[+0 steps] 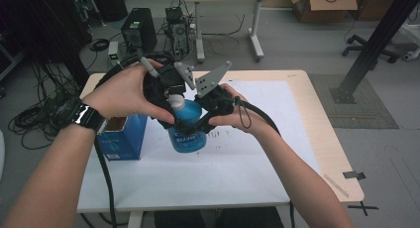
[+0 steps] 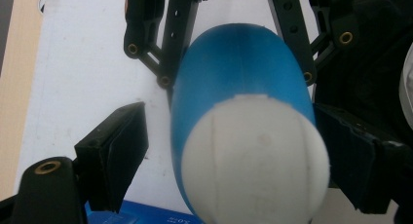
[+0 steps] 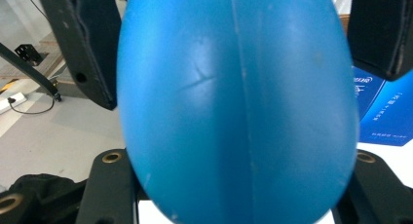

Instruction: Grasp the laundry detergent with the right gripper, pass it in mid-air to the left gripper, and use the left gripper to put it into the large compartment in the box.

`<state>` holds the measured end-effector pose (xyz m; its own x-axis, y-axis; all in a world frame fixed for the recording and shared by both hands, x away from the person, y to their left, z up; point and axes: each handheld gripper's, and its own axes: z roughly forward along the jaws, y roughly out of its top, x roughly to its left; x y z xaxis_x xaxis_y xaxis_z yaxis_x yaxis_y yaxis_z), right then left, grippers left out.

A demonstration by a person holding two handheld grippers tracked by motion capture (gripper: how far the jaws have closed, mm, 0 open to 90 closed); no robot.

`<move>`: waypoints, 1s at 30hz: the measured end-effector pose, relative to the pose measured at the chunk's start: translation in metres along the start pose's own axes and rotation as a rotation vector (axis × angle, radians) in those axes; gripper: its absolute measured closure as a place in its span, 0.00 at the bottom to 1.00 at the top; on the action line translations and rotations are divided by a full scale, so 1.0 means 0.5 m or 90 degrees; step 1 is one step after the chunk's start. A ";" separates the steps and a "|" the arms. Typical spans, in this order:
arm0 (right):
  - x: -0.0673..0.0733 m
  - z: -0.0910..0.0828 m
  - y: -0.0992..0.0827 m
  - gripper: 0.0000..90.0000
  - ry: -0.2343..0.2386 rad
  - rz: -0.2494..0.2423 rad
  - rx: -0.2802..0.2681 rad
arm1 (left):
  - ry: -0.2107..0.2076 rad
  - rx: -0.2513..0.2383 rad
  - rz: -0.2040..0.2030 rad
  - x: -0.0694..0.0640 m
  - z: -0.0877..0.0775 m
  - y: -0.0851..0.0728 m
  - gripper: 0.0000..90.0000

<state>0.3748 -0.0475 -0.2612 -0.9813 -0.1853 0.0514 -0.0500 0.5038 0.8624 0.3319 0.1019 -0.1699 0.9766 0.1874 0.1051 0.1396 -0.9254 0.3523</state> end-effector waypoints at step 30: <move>-0.005 0.006 -0.012 0.47 -0.004 0.010 0.004 | -0.005 0.012 0.000 0.001 0.007 0.001 0.32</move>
<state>0.3771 -0.0478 -0.2680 -0.9831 -0.1722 0.0627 -0.0349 0.5117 0.8585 0.3330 0.1004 -0.1729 0.9779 0.1846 0.0982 0.1423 -0.9315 0.3347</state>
